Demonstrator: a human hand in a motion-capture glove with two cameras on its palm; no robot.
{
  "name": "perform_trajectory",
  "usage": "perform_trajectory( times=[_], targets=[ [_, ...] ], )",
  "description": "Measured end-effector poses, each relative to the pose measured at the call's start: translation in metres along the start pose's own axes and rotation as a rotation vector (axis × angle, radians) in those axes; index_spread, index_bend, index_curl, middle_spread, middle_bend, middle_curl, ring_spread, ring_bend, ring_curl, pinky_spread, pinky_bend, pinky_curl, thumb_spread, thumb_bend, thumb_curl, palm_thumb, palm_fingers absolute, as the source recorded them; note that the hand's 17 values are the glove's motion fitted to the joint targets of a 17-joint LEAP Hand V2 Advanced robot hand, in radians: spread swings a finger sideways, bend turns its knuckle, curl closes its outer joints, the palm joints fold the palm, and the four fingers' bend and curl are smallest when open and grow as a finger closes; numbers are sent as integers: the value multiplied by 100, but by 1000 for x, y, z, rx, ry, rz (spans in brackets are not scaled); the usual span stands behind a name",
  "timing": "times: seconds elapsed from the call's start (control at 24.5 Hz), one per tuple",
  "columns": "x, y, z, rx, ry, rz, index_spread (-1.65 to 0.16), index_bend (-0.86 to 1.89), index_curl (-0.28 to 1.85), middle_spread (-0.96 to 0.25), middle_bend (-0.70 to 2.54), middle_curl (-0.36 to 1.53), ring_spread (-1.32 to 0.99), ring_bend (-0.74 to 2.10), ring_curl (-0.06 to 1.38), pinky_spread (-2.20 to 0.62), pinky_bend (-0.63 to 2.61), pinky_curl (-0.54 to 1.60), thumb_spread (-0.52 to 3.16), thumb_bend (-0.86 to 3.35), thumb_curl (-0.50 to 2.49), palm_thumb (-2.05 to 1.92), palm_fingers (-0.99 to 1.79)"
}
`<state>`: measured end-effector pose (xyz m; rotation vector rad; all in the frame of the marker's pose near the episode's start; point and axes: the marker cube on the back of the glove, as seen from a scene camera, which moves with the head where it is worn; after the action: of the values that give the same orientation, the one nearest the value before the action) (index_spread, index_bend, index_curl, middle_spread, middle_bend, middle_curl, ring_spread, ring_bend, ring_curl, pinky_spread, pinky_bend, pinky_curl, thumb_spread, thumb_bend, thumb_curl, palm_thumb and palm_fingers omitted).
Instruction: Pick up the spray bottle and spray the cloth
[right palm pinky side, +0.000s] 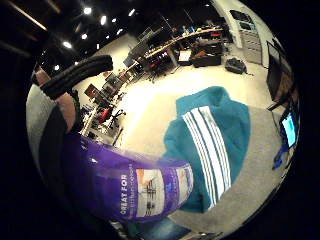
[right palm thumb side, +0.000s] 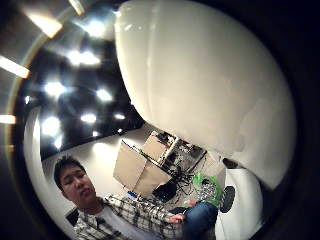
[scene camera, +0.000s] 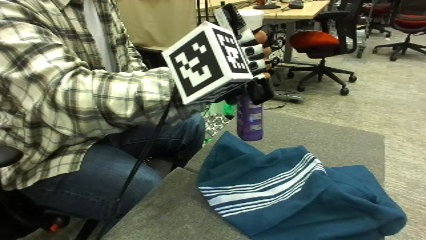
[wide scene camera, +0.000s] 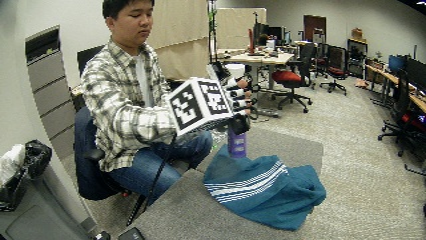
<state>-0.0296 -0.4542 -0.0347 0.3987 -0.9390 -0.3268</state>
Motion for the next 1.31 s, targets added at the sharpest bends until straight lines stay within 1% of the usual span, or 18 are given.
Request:
perform_trajectory(
  times=[0.16, 0.33, 0.65, 1.02, 1.31],
  targets=[
    [-1, -3, 38, -49, -60, -17, -30, 14, 49, -18, 42, 58, -21, 58, 49, -14, 55, 42, 27, -3, 77, 114, 117],
    [3, -11, 74, -65, -126, -18, -30, 14, 49, -18, 42, 58, -20, 58, 49, -14, 55, 42, 27, -3, 77, 114, 117],
    [33, -11, 135, -137, -181, 7, -30, 14, 49, -18, 42, 58, -20, 58, 49, -14, 55, 42, 28, -3, 77, 114, 116],
    [68, -3, 176, -190, -200, 44, -30, 14, 48, -17, 41, 58, -20, 58, 49, -13, 54, 42, 29, -3, 76, 114, 115],
    [74, 1, 187, -224, -238, 49, -29, 14, 48, -17, 41, 58, -19, 57, 49, -13, 53, 42, 29, -2, 76, 115, 115]
  ],
)
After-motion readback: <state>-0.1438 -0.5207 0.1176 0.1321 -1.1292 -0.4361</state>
